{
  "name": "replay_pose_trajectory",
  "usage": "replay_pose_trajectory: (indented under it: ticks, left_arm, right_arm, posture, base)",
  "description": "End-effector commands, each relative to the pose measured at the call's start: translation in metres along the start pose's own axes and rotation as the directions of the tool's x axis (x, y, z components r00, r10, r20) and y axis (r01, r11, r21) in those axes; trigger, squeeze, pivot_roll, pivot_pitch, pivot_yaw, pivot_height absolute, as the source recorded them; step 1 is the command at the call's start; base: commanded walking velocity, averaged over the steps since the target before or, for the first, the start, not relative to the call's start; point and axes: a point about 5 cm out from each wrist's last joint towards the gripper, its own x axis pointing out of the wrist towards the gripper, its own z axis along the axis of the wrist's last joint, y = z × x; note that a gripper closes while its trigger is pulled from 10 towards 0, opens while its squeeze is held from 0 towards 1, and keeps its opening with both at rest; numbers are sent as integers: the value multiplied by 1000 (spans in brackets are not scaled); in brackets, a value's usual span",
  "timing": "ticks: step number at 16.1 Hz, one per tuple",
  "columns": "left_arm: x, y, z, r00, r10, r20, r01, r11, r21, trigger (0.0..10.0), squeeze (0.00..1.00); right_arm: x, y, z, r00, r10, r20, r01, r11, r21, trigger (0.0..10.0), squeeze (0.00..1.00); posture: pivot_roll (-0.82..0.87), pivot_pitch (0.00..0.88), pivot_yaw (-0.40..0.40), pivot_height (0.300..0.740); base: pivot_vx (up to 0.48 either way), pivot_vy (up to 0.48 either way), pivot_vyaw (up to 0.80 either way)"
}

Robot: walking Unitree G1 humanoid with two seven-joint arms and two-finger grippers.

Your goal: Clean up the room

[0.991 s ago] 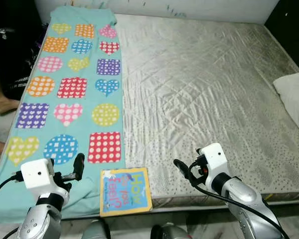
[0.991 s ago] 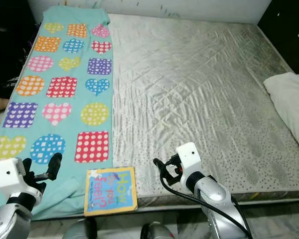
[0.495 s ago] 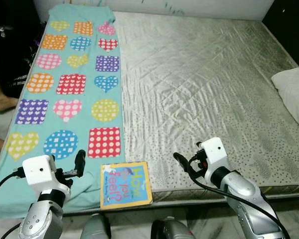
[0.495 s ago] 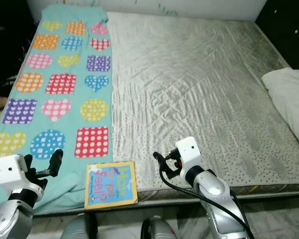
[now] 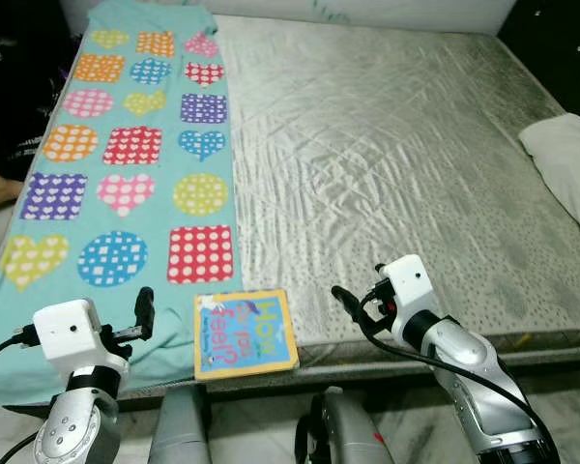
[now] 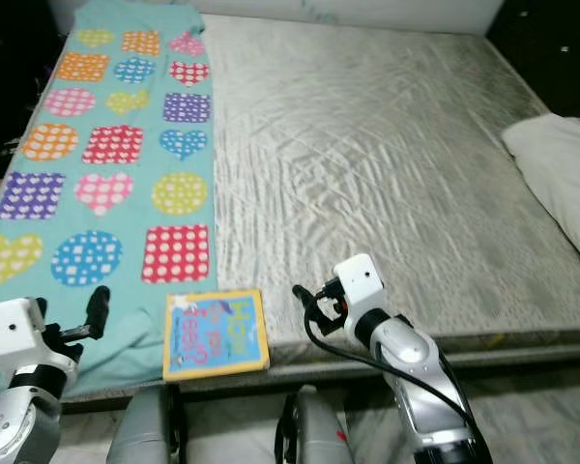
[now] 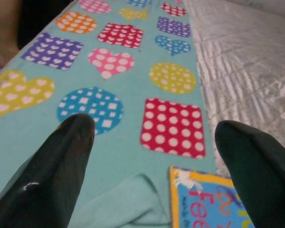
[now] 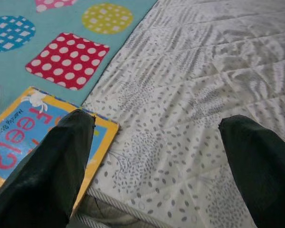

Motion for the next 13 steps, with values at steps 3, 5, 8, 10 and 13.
replay_pose_trajectory:
  ticks: [3, 5, 8, 10, 13]
  left_arm:
    - [-2, 4, -3, 999, 35, -6, -35, 999, 9, 10000, 0]
    - [-2, 5, -4, 999, 48, -8, -48, 999, 2, 10000, 0]
    - [-2, 5, -5, 998, 56, -10, -56, 998, -2, 10000, 0]
    - [-2, 6, -5, 998, 63, -10, -63, 998, -3, 10000, 0]
    - [-2, 6, -5, 998, 70, -10, -70, 998, -4, 10000, 0]
  right_arm:
    - [-1, -7, -2, 1000, -2, -6, 2, 1000, -18, 10000, 0]
    - [-1, -5, -2, 1000, 7, -2, -7, 1000, -23, 10000, 0]
    - [-1, -5, -2, 1000, 21, 5, -21, 999, -33, 10000, 0]
    - [0, -5, -2, 1000, 24, 6, -24, 999, -39, 10000, 0]
    - [0, -6, -2, 1000, 29, 7, -29, 999, -45, 10000, 0]
  posture:
    - [-41, 207, -101, 638]
    - [-41, 207, -101, 638]
    - [-45, 212, -103, 638]
    - [-46, 215, -105, 638]
    - [-46, 218, -107, 638]
  base:
    - [0, 0, 0]
    - [0, 0, 0]
    - [0, 0, 0]
    - [0, 0, 0]
    - [0, 0, 0]
